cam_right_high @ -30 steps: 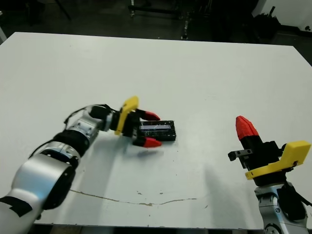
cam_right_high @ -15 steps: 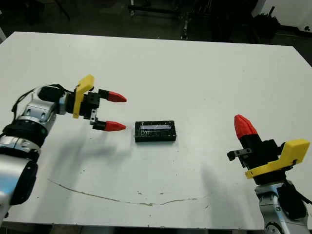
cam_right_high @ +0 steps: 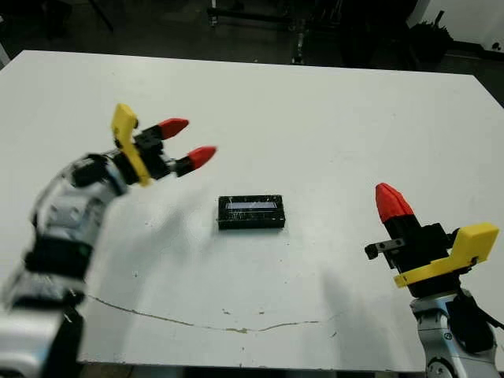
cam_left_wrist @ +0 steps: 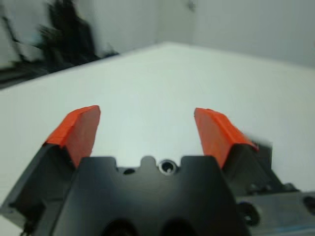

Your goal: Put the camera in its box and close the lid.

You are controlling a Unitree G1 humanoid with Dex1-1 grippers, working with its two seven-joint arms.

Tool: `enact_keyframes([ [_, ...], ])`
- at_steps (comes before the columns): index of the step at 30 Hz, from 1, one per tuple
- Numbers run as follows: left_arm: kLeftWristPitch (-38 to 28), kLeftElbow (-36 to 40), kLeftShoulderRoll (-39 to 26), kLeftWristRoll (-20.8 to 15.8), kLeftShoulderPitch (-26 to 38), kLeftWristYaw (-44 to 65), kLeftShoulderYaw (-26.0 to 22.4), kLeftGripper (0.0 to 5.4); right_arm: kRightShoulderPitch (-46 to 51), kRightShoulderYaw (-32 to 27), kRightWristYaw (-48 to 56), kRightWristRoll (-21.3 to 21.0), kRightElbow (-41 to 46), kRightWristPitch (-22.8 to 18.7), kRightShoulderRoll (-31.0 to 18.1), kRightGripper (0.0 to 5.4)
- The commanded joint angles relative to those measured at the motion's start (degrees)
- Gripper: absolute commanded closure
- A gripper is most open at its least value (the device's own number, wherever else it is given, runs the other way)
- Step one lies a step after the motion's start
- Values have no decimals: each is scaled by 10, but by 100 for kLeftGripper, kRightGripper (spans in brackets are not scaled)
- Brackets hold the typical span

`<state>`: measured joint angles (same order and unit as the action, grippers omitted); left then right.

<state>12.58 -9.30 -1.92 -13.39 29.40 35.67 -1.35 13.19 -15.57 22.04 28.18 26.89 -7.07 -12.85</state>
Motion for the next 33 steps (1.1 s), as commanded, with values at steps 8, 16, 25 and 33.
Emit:
enact_keyframes([
  [8, 67, 91, 77, 12, -54, -132, 80, 260, -1, 1, 0, 5, -8, 4, -2, 540],
  [16, 143, 93, 71, 42, -71, -173, 138, 383, 3, 6, -11, 1, 3, -3, -1, 540],
  [25, 226, 23, 67, 80, -61, -195, 177, 523, 5, 9, -11, -6, 2, 8, -1, 540],
  [33, 230, -1, 48, 90, -76, -168, 211, 539, 6, 8, -8, 2, -1, 7, 1, 540],
])
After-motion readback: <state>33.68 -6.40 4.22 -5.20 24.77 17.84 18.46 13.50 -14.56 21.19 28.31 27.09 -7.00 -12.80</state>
